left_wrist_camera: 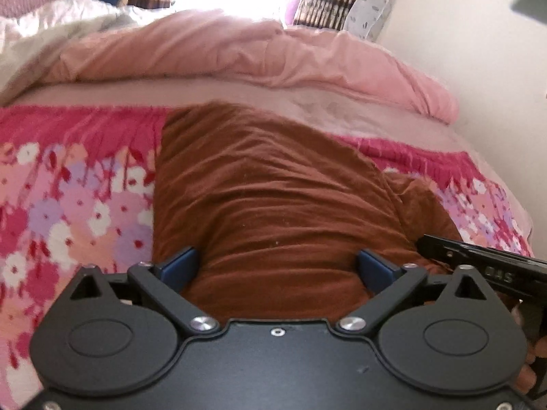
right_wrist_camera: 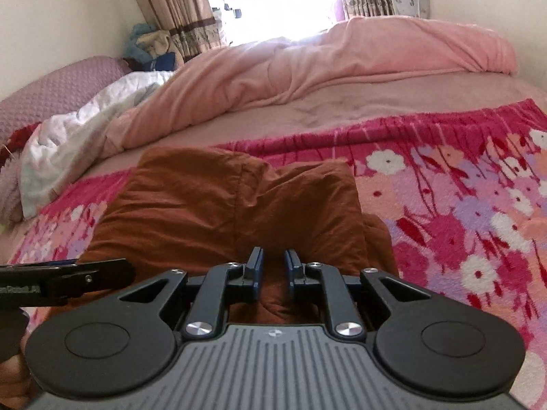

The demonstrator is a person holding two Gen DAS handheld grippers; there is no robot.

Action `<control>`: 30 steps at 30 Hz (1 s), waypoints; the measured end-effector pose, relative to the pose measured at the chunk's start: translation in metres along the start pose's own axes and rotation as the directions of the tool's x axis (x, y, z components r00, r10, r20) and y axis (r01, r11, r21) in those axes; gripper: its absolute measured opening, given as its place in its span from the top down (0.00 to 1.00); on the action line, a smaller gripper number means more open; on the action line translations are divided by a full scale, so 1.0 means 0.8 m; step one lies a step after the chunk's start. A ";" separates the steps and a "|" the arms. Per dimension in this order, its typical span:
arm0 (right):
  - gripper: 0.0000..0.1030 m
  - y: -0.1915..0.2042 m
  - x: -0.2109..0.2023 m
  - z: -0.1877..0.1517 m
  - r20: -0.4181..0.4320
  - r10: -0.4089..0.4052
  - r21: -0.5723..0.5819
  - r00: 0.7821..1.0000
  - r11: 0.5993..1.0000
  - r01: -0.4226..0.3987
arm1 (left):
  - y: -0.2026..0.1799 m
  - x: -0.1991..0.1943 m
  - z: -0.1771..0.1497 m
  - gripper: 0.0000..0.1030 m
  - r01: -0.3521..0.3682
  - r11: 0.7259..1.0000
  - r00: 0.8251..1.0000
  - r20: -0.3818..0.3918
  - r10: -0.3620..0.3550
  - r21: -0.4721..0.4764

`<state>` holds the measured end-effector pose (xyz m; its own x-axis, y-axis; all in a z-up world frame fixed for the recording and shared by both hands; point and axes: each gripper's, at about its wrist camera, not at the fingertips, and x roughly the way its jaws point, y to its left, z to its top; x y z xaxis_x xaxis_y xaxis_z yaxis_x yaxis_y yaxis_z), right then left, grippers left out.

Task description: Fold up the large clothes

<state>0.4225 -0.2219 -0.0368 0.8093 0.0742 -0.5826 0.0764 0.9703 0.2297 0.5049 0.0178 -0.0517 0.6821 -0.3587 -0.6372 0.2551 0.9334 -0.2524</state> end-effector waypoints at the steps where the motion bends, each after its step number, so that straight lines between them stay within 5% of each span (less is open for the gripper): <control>1: 0.83 0.001 -0.013 0.002 0.020 0.006 -0.001 1.000 1.000 -0.006 | -0.006 -0.015 -0.003 0.04 0.002 1.000 1.000 0.019 -0.002 0.004; 9: 0.74 0.003 -0.154 -0.065 0.191 0.028 -0.022 0.981 0.999 -0.024 | -0.025 -0.125 -0.103 0.04 0.030 0.999 0.992 0.123 -0.036 0.043; 13: 0.36 -0.025 -0.187 -0.117 0.266 -0.093 0.104 0.959 0.992 0.068 | -0.024 -0.126 -0.153 0.04 -0.005 0.999 0.997 0.079 0.001 0.045; 16: 0.40 -0.049 -0.173 -0.124 0.202 -0.061 0.177 0.977 0.984 0.025 | -0.016 -0.116 -0.163 0.03 -0.015 1.000 0.998 0.059 0.014 0.017; 20: 0.76 -0.064 -0.152 -0.123 0.181 0.011 0.224 0.983 0.973 -0.052 | -0.008 -0.116 -0.161 0.03 0.000 0.999 0.999 0.053 0.002 -0.037; 22: 0.83 -0.064 -0.159 -0.116 0.192 0.018 0.231 0.981 0.971 -0.063 | -0.008 -0.123 -0.159 0.03 0.013 0.999 0.998 0.061 -0.010 -0.044; 25: 0.84 -0.064 -0.171 -0.106 0.216 -0.010 0.221 0.976 0.975 -0.039 | -0.006 -0.120 -0.157 0.02 0.016 0.998 0.999 0.043 -0.013 -0.058; 30: 0.84 -0.077 -0.115 -0.129 0.105 -0.053 0.236 0.993 0.971 0.027 | 0.013 -0.082 -0.163 0.00 0.029 0.992 0.999 -0.030 -0.033 -0.121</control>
<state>0.2832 -0.2647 -0.0779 0.8606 -0.0019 -0.5093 0.2334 0.8902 0.3912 0.3733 0.0495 -0.1074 0.6524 -0.3896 -0.6501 0.1904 0.9145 -0.3570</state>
